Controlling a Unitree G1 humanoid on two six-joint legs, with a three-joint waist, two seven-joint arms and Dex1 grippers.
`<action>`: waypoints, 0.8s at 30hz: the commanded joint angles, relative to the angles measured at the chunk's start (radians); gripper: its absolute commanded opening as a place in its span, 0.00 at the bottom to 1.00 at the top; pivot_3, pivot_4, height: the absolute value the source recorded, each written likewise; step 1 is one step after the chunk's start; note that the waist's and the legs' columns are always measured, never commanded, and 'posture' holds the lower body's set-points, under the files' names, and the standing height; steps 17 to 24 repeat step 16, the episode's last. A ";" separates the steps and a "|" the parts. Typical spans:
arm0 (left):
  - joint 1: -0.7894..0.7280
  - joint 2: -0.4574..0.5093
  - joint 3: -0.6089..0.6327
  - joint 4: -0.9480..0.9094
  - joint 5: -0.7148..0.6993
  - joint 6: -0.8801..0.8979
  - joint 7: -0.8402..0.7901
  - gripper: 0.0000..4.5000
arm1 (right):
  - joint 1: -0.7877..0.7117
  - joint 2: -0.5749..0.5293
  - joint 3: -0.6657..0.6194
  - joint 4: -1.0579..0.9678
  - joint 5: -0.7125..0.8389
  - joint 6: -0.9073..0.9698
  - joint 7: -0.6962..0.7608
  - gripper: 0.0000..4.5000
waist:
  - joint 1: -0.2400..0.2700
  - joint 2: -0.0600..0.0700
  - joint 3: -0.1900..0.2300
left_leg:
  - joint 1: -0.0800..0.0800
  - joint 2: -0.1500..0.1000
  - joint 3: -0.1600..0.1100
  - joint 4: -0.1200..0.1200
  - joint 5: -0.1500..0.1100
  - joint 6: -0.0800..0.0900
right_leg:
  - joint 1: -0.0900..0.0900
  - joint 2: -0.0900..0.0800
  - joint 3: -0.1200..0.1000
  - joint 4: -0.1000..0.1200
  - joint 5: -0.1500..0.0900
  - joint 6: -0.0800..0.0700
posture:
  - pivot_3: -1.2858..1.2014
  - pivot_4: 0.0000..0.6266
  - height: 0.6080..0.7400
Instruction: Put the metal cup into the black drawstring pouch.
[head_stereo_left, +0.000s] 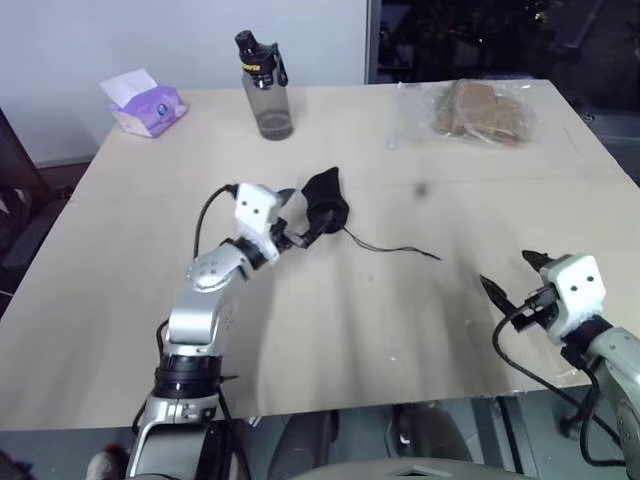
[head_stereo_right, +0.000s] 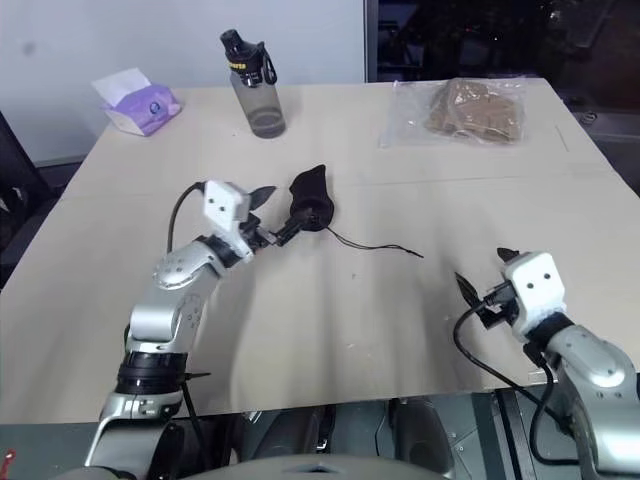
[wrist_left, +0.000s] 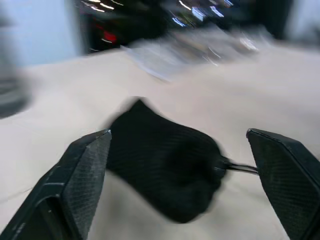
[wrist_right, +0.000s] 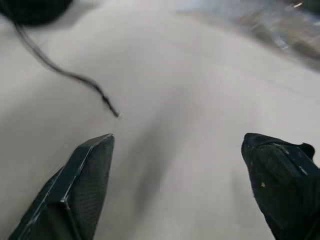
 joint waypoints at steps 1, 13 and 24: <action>0.049 -0.012 0.050 -0.092 -0.083 0.053 0.027 1.00 | 0.007 0.043 -0.017 -0.045 -0.009 -0.069 -0.066 0.98 | 0.000 0.000 0.000 | 0.000 0.000 0.000 0.000 0.000 0.000 | 0.000 0.000 0.000 0.000 0.000 0.000 | 0.52 0.24 1.00; 0.505 0.244 0.244 -0.420 -0.265 0.195 -0.138 1.00 | 0.368 -0.032 -0.204 -0.114 0.103 -0.149 0.101 0.98 | 0.002 0.002 0.000 | -0.002 0.002 0.000 -0.003 -0.001 0.000 | -0.001 -0.001 -0.001 -0.004 -0.003 -0.004 | 0.52 0.24 1.00; 0.558 0.263 0.296 -0.438 -0.291 0.200 -0.141 1.00 | 0.382 -0.065 -0.231 -0.097 0.116 -0.160 0.136 0.98 | 0.002 0.002 -0.001 | -0.001 0.003 0.001 -0.002 -0.001 0.001 | 0.000 -0.001 -0.001 -0.005 -0.006 -0.001 | 0.52 0.24 1.00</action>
